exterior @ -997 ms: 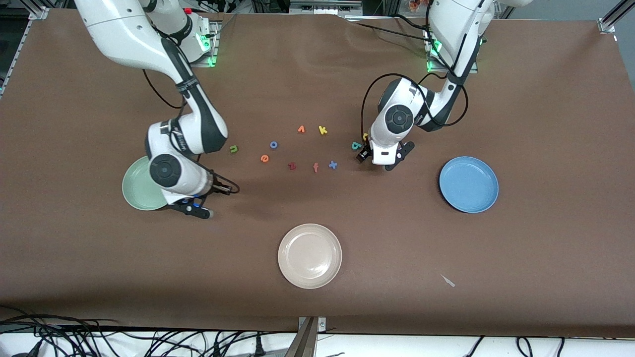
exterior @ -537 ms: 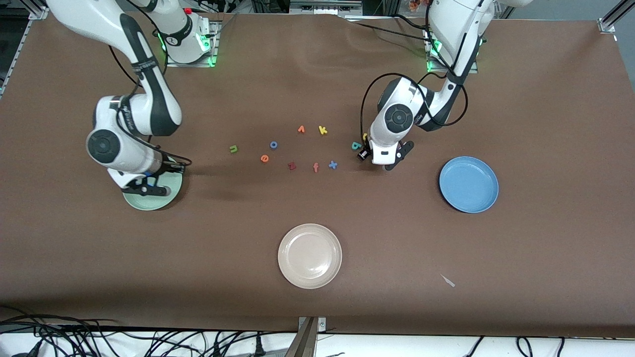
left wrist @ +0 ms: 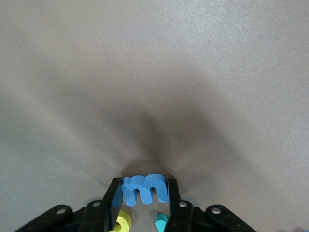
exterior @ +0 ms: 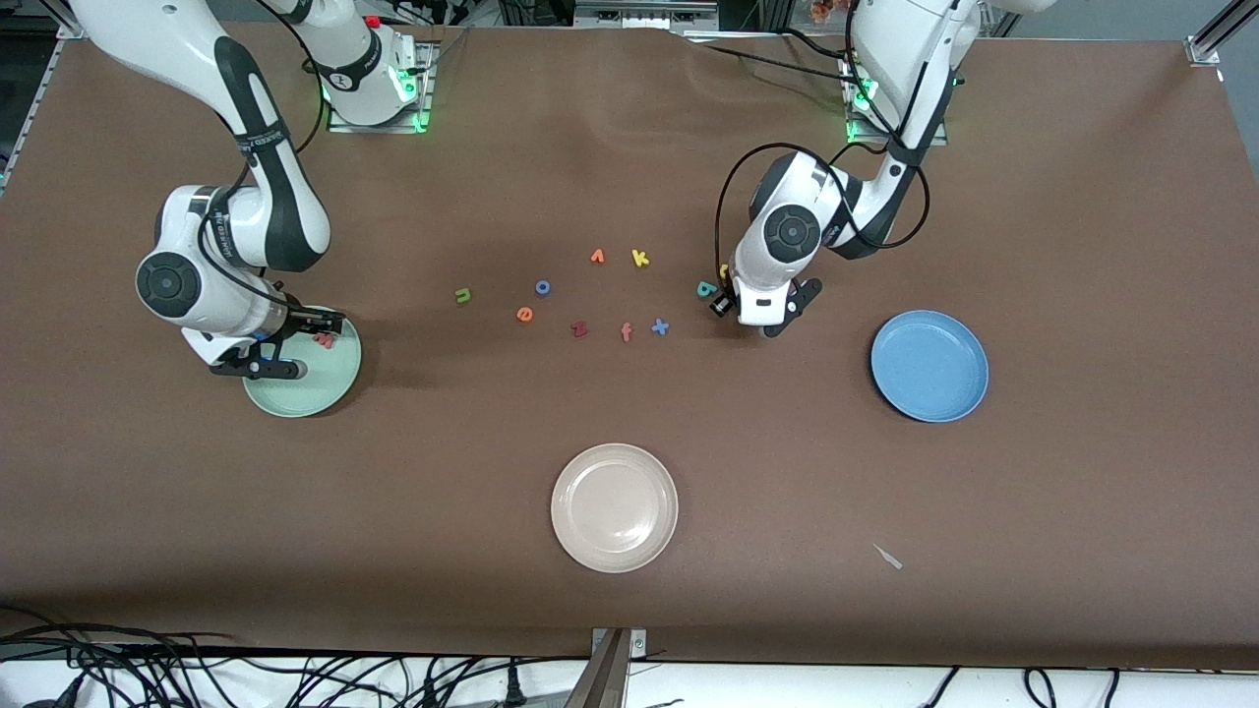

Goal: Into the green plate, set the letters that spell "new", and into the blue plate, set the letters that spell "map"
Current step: 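Carry the blue m over the blue plate with the left gripper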

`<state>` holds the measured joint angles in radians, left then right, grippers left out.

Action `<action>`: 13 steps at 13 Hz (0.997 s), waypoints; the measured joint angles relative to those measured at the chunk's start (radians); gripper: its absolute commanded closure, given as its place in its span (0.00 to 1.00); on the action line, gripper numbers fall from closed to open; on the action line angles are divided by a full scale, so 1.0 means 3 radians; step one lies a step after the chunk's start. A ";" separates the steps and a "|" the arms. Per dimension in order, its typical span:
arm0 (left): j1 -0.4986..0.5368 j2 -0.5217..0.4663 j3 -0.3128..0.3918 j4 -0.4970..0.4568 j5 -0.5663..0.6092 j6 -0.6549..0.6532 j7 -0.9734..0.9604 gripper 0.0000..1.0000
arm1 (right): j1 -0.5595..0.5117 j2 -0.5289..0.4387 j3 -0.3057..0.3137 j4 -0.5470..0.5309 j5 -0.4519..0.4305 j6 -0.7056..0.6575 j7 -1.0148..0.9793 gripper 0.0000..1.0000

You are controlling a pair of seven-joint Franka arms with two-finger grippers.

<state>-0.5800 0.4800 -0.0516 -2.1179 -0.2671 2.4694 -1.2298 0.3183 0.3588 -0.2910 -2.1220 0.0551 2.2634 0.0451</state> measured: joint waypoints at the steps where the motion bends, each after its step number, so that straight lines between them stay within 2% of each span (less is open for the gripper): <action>1: 0.0008 -0.0028 0.0002 0.0009 0.0000 -0.0007 0.0001 0.69 | 0.0007 -0.0017 0.0009 0.0007 0.0006 -0.0004 0.0019 0.00; 4: 0.0158 -0.0308 0.0026 0.0140 0.0000 -0.0420 0.0185 0.69 | 0.0021 -0.0087 0.0195 0.0010 0.0017 -0.0009 0.0236 0.00; 7: 0.0539 -0.0569 0.0053 0.0286 0.0053 -0.1003 0.0750 0.69 | 0.0047 -0.0135 0.0613 0.0010 0.0018 -0.0009 0.0668 0.00; 8: 0.0685 -0.0602 0.0060 0.0294 0.0213 -0.1101 0.0938 0.69 | 0.0057 -0.0141 0.0730 0.0010 0.0018 -0.0008 0.0728 0.00; 10: 0.1014 -0.0607 0.0068 0.0294 0.0543 -0.1170 0.1316 0.69 | 0.0064 -0.0141 0.0908 0.0009 0.0018 -0.0003 0.0746 0.00; 13: 0.1563 -0.0564 0.0079 0.0280 0.0624 -0.1182 0.2188 0.70 | 0.0064 -0.0142 0.1082 -0.0097 0.0018 0.0206 0.0702 0.00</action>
<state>-0.1111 0.3109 -0.0278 -2.0340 -0.0799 2.1148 -0.5733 0.3374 0.3162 0.0338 -2.1510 0.0603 2.3253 0.2557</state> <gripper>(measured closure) 0.573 0.000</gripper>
